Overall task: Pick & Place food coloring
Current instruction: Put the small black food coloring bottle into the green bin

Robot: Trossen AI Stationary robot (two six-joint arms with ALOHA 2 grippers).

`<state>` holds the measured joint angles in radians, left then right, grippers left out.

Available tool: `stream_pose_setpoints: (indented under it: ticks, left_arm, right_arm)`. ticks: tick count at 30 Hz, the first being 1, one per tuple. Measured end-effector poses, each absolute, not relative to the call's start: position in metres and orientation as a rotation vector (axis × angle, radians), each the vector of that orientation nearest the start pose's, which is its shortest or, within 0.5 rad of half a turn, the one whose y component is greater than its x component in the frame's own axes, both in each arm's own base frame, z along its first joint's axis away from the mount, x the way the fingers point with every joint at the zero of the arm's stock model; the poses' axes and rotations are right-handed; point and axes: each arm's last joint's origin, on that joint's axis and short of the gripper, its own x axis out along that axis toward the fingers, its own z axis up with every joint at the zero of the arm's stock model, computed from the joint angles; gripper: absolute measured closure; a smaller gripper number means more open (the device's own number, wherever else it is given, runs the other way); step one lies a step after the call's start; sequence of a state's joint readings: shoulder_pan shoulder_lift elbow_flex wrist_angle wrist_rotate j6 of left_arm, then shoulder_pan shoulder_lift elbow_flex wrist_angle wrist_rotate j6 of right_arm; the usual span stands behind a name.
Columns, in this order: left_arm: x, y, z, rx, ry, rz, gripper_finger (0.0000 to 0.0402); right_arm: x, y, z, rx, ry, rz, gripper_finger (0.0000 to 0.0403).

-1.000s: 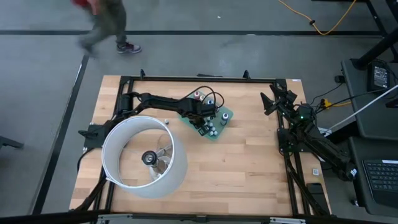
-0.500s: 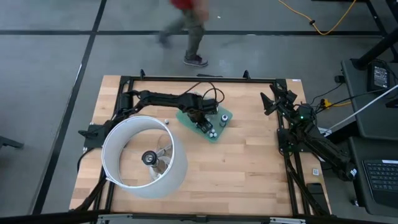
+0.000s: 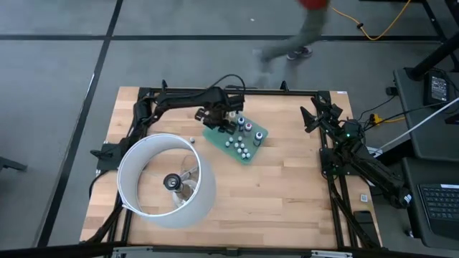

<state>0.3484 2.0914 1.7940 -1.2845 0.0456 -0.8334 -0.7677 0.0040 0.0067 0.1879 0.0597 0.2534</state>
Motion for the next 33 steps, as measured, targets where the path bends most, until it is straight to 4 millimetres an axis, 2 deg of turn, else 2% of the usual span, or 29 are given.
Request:
stream_pose_setpoints:
  ticks: [9,13,18,22,27,33]
  left_arm:
    - [0.354,0.158,0.253,-1.021,1.288,0.984,0.0247]
    - [0.343,0.170,0.259,-1.037,1.263,1.064,0.0229]
    - [0.330,0.182,0.259,-1.124,1.265,1.190,0.0193]
    - [0.322,0.186,0.252,-1.151,1.300,1.232,0.0181]
    - [0.307,0.181,0.236,-1.193,1.364,1.222,0.0184]
    - [0.292,0.173,0.226,-1.247,1.291,1.212,0.0182]
  right_arm:
    - [0.068,-0.068,0.183,0.170,-0.287,-0.796,0.0004]
    - [0.068,-0.068,0.183,0.170,-0.287,-0.796,0.0004]
    - [0.068,-0.068,0.184,0.170,-0.287,-0.796,0.0004]
    - [0.068,-0.068,0.183,0.170,-0.287,-0.796,0.0004]
    - [0.068,-0.068,0.183,0.170,-0.287,-0.796,0.0004]
    - [0.068,-0.068,0.183,0.170,-0.287,-0.796,0.0004]
